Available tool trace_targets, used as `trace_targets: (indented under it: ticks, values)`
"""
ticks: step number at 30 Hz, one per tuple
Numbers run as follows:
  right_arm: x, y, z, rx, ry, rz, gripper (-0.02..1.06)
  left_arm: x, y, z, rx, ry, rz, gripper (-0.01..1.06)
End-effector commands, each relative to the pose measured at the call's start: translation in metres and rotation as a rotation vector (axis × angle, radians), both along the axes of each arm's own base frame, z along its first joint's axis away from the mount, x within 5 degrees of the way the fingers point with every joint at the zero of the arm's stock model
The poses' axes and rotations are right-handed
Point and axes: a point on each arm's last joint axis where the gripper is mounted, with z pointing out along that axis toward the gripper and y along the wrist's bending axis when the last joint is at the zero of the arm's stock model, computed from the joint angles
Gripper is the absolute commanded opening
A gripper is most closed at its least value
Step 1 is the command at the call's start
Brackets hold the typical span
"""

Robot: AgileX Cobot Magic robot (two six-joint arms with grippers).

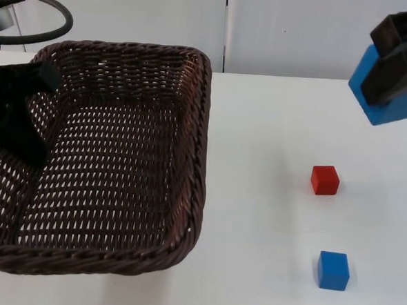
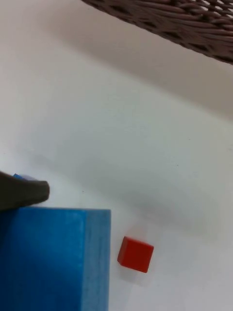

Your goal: Pick up the basket with the left hand and place the largest block into the basket with the right hand.

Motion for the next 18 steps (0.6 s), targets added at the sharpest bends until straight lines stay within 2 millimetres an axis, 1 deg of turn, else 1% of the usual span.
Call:
trace_targets:
  ticks: [1,12,18]
  values:
    - [-0.0018,0.0001,0.0051,-0.003,-0.019,0.018,0.0,-0.0013,-0.0014,0.0054,-0.027,-0.013,0.015,0.0]
    - [-0.0022,0.0005,0.005,0.003,-0.012,0.015,0.0,-0.0011,-0.0013,0.0054,-0.026,-0.015,0.016,0.0]
    - [-0.0039,0.0082,0.0083,0.064,0.007,0.064,0.0,-0.0012,-0.0016,0.0055,-0.03,-0.013,0.017,0.0]
